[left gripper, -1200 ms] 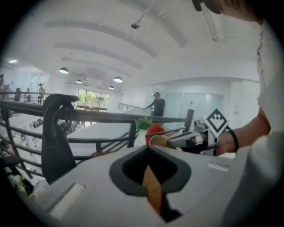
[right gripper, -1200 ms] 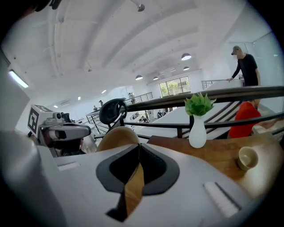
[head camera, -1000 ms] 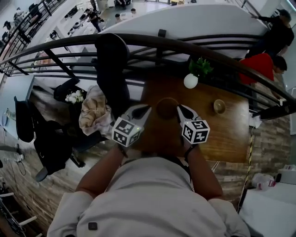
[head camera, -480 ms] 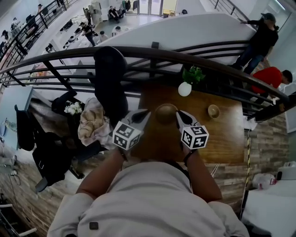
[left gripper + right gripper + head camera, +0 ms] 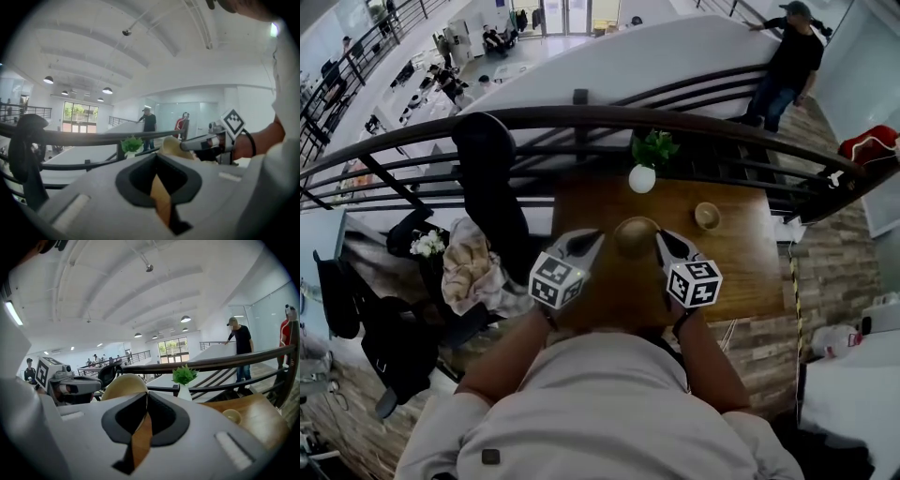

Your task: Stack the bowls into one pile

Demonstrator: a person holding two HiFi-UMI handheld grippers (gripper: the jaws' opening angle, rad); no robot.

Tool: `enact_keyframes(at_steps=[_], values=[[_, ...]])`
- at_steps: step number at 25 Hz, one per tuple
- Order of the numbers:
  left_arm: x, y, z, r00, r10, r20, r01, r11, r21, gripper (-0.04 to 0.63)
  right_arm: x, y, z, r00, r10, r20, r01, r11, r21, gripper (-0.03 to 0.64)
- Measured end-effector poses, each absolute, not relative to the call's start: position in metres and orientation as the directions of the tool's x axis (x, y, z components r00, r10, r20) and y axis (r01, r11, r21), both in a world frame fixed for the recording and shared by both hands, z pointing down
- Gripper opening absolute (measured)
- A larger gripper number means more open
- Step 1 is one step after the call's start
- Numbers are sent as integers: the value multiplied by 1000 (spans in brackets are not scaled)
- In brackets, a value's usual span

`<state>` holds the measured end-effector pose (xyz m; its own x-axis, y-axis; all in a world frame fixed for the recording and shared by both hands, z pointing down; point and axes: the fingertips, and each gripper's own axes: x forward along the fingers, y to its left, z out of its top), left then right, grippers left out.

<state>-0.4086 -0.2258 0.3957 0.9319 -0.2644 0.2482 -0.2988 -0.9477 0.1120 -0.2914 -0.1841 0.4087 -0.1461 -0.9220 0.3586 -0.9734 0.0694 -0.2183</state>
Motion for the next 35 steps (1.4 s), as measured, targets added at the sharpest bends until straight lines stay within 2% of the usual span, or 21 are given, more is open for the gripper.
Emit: enact_keyframes(at_steps=[10,22,28,35], values=[[-283,-194,395,933,-259,249,-294,-949,115,5,-161,-144,410,-127,-927,353,-974,49,-222,20],[-112,-140,415,881,-380,282,-429,-893,137,5,29,-108,428,-244,-893,378,-956,155,-250,20],[-74,-124,431,835,-441,330,-505,-851,142,5,90,-99,455,-300,-864,405,-938,189,-291,20],[-64,-130,447,810,-458,367,-537,-830,149,5,117,-105,473,-307,-857,413,-930,179,-320,20]])
